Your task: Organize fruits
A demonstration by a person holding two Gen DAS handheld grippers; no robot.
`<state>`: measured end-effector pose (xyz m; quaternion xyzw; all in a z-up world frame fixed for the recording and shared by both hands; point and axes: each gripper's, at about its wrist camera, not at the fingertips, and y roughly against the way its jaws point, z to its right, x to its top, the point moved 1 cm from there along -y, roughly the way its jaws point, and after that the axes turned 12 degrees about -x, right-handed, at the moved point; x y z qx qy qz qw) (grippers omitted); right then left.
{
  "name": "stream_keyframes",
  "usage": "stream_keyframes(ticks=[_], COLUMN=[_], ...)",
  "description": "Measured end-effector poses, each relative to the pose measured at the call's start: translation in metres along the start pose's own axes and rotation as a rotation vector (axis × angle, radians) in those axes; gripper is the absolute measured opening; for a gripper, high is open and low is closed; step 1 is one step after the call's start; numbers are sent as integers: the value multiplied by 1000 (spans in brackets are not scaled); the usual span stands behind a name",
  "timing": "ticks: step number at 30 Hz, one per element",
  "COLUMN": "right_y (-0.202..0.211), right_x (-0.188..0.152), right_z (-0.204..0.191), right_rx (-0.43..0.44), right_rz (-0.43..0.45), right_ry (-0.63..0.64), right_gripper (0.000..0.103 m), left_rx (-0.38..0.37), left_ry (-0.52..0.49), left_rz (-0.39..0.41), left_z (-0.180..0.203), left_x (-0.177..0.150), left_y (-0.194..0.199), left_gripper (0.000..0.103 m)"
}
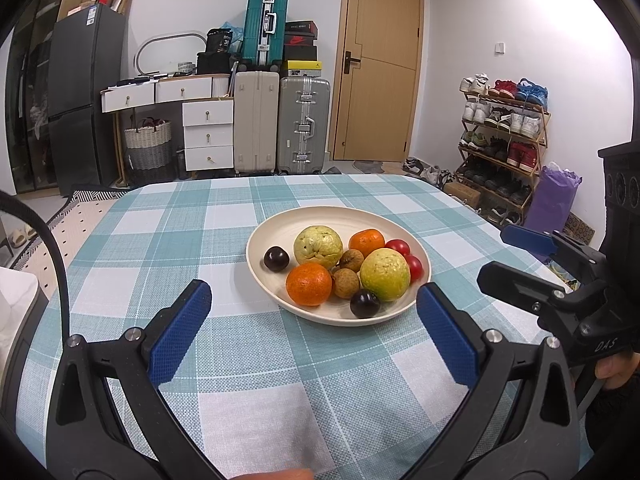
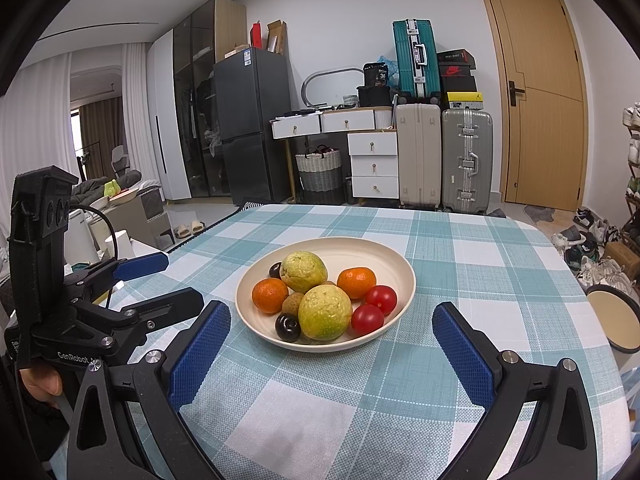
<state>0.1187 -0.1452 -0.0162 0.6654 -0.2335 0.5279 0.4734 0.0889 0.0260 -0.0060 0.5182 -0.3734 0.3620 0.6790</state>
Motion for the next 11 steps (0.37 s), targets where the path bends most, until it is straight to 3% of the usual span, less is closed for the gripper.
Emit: stream_keyframes(ticks=[11], right_y=[0], right_x=[0], right_z=[0], right_rx=[0], right_rz=[1], right_ry=[0], right_gripper=[103], left_rx=[-1], left_ry=[0], left_rz=[1], left_z=[2], left_x=[1], left_y=[-1], left_gripper=[102])
